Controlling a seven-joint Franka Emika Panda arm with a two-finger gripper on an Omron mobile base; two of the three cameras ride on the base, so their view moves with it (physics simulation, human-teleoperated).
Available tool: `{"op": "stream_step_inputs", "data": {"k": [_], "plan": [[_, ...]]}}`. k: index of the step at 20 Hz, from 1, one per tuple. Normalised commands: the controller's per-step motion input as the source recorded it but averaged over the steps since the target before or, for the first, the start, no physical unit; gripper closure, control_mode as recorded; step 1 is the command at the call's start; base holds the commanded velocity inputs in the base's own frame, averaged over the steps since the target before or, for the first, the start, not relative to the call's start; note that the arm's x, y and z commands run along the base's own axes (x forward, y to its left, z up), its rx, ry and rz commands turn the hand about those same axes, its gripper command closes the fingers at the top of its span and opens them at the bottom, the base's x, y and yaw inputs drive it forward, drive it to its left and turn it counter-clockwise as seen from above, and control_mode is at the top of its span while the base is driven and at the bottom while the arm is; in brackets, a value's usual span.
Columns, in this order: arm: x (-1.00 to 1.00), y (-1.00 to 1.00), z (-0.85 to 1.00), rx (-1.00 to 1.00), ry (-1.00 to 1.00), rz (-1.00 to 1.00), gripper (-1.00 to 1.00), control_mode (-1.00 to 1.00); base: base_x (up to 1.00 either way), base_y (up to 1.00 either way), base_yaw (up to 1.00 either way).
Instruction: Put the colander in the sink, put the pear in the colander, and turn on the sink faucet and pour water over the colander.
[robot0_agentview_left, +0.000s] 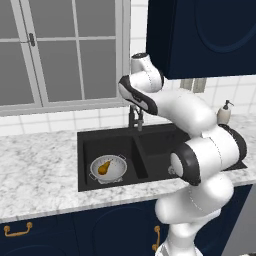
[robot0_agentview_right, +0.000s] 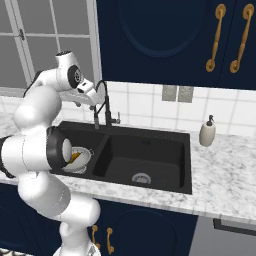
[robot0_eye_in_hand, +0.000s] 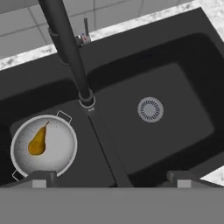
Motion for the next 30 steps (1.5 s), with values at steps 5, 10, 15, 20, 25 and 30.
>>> {"op": "stream_step_inputs", "data": {"k": [5,10,15,20,25,30], "plan": [[0.38,0.00,0.28,0.03,0.28,0.00,-1.00,-1.00,0.00,0.00,0.00],[0.48,0.00,0.06,0.06,0.23,0.00,-1.00,-1.00,0.00,0.00,0.00],[0.47,-0.11,-0.32,0.06,0.03,0.00,-1.00,-1.00,0.00,0.00,0.00],[0.62,0.01,-0.30,0.00,0.02,0.00,-1.00,-1.00,0.00,0.00,0.00],[0.50,0.17,-0.36,0.00,0.00,0.00,-1.00,-1.00,0.00,0.00,0.00],[0.53,0.03,-0.35,0.00,0.01,0.00,-1.00,-1.00,0.00,0.00,0.00]]}}
